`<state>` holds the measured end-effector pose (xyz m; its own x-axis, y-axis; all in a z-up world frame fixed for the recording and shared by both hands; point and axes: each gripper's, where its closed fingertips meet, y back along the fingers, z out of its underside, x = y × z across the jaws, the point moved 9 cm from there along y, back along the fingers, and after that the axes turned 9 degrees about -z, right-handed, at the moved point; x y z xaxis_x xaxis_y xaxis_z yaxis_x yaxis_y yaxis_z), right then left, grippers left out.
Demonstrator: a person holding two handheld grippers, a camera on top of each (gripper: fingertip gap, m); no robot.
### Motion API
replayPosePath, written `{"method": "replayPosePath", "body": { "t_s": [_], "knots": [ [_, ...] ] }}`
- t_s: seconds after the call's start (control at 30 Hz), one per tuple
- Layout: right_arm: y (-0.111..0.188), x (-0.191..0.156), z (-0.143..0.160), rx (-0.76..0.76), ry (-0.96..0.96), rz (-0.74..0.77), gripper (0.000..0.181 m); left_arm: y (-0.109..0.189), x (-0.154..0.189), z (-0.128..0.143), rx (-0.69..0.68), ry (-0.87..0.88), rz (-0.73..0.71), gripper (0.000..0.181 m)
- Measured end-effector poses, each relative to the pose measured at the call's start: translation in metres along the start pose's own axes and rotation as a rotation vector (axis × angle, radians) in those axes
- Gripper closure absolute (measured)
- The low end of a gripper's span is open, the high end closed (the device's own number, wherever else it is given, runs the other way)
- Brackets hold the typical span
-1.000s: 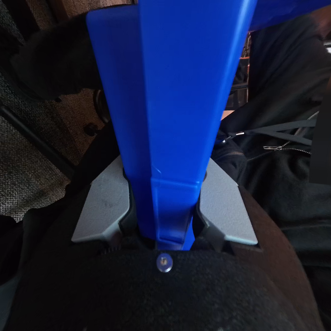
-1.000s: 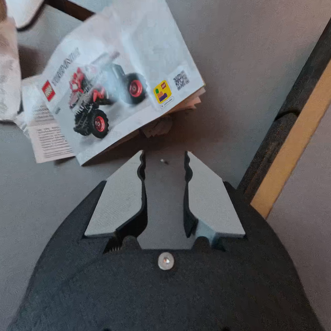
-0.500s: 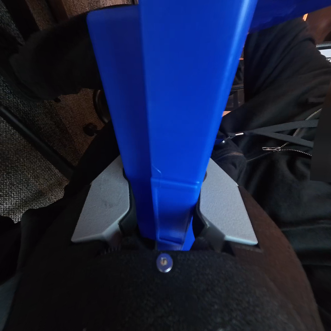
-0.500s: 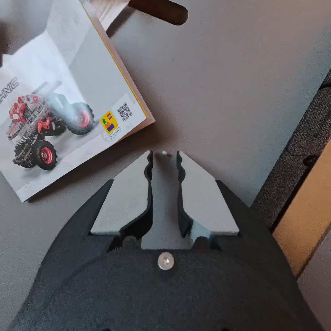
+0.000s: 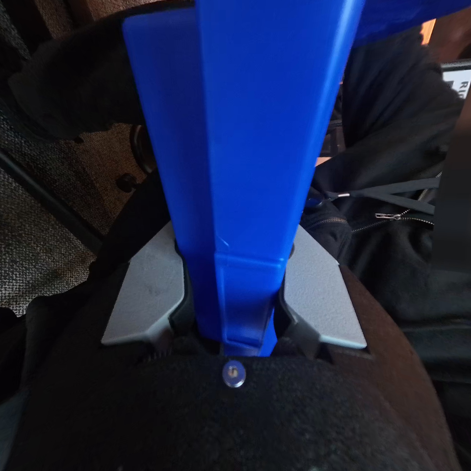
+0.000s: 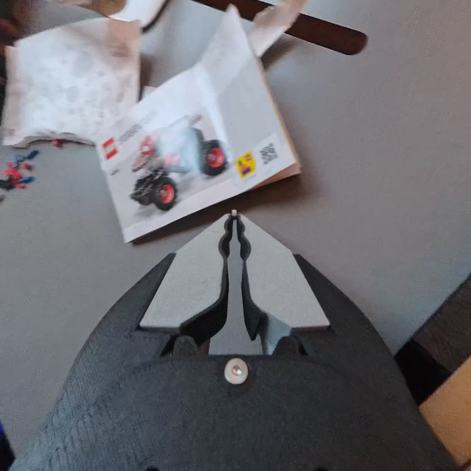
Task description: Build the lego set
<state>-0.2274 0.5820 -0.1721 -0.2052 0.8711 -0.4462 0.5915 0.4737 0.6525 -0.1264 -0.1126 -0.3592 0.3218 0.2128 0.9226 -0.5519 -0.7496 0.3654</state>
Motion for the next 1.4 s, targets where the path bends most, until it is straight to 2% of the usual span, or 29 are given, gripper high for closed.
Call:
{"method": "replayPosePath", "body": {
  "t_s": [0.13,0.23,0.3,0.4,0.5,0.57,0.67,0.8,1.0,1.17,1.23,1.33,1.4],
  "knots": [
    [0.018,-0.089,0.014,0.061,0.223,-0.344,0.181,-0.001,0.002,0.000,-0.009,-0.009,0.006,0.106],
    [0.027,-0.177,0.045,0.044,0.455,-0.529,0.181,-0.004,0.005,0.002,-0.025,-0.016,0.012,0.106],
    [0.027,-0.236,0.073,0.020,0.606,-0.592,0.181,-0.006,0.006,0.003,-0.032,-0.013,0.015,0.106],
    [0.012,-0.313,0.122,-0.040,0.732,-0.650,0.181,-0.009,0.009,0.002,-0.031,-0.012,0.025,0.106],
    [-0.018,-0.366,0.175,-0.175,0.803,-0.602,0.180,-0.017,0.015,0.004,-0.046,-0.018,0.036,0.106],
    [-0.037,-0.386,0.208,-0.269,0.857,-0.546,0.175,-0.021,0.020,0.004,-0.048,-0.028,0.037,0.106],
    [-0.053,-0.395,0.241,-0.368,0.882,-0.468,0.168,-0.020,0.029,0.002,-0.027,-0.064,0.021,0.106],
    [-0.059,-0.399,0.263,-0.399,0.872,-0.390,0.159,-0.026,0.039,0.003,-0.046,-0.085,0.006,0.106],
    [-0.042,-0.401,0.250,-0.089,0.727,-0.439,0.161,-0.030,0.036,0.009,-0.058,0.022,0.010,0.106],
    [-0.048,-0.363,0.217,0.049,0.627,-0.193,0.158,-0.033,0.034,0.011,-0.064,0.049,0.024,0.106],
    [-0.053,-0.346,0.195,0.108,0.572,-0.172,0.154,-0.034,0.033,0.010,-0.069,0.046,0.028,0.106],
    [-0.072,-0.312,0.148,0.194,0.464,-0.125,0.144,-0.035,0.033,0.007,-0.075,0.034,0.033,0.106],
    [-0.088,-0.283,0.109,0.225,0.392,-0.062,0.147,-0.035,0.032,0.006,-0.077,0.030,0.035,0.106]
  ]
}}
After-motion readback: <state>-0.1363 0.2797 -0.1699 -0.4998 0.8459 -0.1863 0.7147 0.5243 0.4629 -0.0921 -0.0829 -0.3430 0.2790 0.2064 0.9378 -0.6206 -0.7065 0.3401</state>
